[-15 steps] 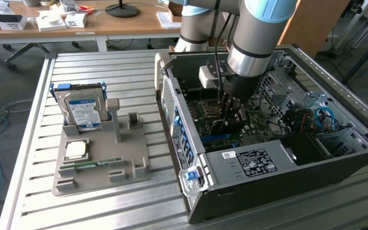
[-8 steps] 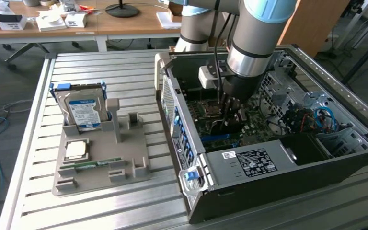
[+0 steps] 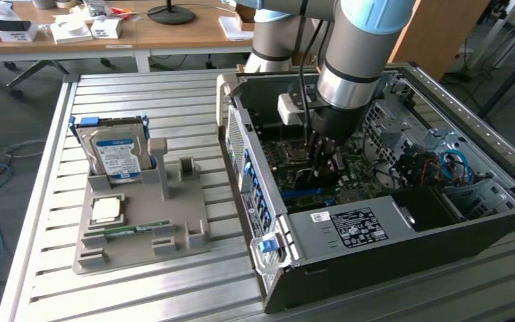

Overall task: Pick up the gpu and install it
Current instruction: 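Insert the gpu into the slot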

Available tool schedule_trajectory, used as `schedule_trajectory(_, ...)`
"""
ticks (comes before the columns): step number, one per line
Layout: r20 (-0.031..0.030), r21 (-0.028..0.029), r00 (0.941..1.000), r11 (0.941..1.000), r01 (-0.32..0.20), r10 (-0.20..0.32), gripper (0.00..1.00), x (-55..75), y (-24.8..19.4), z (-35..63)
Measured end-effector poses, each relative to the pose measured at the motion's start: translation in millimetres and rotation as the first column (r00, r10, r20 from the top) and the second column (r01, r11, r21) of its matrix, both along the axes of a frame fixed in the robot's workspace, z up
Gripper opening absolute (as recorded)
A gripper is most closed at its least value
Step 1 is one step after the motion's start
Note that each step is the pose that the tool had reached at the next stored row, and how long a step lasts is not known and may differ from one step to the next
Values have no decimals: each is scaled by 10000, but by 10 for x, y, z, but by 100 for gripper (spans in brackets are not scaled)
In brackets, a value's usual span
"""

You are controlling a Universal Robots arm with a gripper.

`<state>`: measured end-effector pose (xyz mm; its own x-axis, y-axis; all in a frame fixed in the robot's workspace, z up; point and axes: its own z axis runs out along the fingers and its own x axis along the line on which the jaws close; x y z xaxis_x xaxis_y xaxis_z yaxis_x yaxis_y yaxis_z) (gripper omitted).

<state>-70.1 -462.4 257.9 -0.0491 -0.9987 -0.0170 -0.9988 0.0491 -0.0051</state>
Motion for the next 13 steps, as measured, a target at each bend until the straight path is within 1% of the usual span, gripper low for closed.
schedule_trajectory(9, -1, 1, 10000, 10000, 0, 0, 26, 0, 1, -5)
schedule_trajectory(13, 0, 1, 10000, 10000, 0, 0, 26, 0, 14, -6)
